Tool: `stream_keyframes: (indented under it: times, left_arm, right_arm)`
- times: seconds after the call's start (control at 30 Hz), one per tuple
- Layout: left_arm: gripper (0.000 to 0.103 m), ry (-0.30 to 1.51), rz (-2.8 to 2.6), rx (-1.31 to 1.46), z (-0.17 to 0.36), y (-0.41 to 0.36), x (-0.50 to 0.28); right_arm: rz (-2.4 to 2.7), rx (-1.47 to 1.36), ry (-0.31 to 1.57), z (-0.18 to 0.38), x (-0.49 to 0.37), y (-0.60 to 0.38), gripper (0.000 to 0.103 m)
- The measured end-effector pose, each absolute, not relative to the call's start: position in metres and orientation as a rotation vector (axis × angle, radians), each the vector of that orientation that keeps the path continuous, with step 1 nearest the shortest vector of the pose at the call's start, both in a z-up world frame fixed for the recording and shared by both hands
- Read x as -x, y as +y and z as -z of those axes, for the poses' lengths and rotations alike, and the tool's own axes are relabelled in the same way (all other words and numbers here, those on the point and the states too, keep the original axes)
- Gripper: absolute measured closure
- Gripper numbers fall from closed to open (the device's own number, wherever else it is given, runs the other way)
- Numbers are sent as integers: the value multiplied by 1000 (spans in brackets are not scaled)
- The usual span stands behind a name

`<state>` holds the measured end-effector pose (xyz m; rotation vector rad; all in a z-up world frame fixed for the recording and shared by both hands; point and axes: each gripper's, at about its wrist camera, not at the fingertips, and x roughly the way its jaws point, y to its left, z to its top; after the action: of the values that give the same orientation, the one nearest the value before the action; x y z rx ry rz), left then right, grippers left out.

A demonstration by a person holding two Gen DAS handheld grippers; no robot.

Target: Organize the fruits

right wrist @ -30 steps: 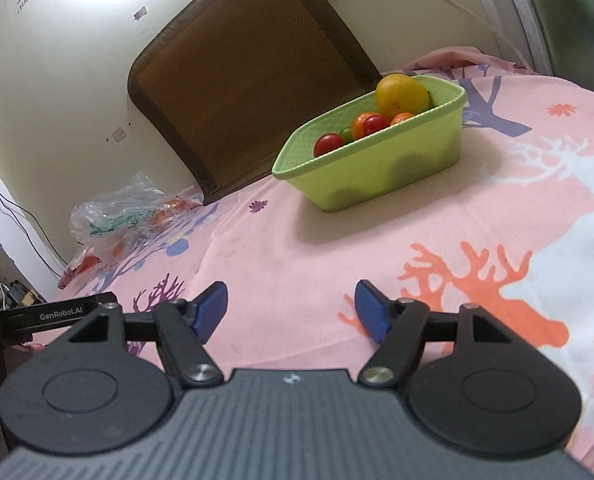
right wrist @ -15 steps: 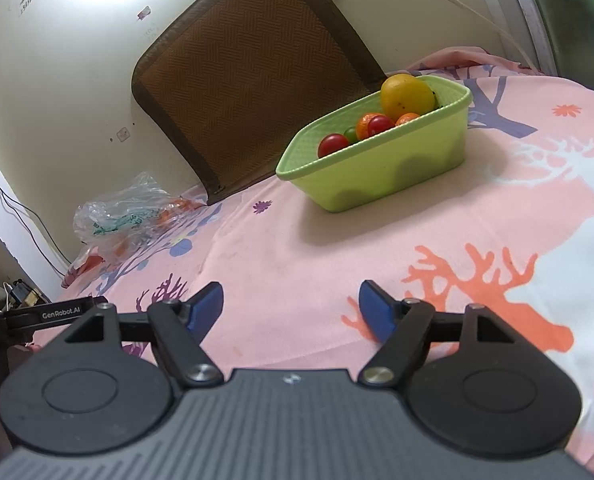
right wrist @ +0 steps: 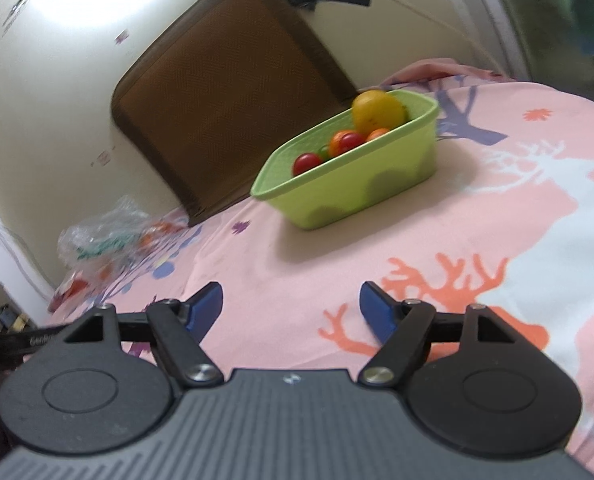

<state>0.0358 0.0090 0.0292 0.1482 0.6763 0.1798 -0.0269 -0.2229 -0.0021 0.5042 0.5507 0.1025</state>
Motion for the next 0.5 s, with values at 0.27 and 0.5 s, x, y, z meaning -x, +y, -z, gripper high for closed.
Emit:
stream_keyframes:
  times: [0.27, 0.5]
  left_arm:
    - [0, 664, -75, -201, -27, -26, -19]
    - [0, 653, -30, -218, -28, -34, -9]
  right_arm:
    - [-66, -450, 565, 1, 26, -217, 25]
    - [-32, -380, 594, -2, 29, -212, 25]
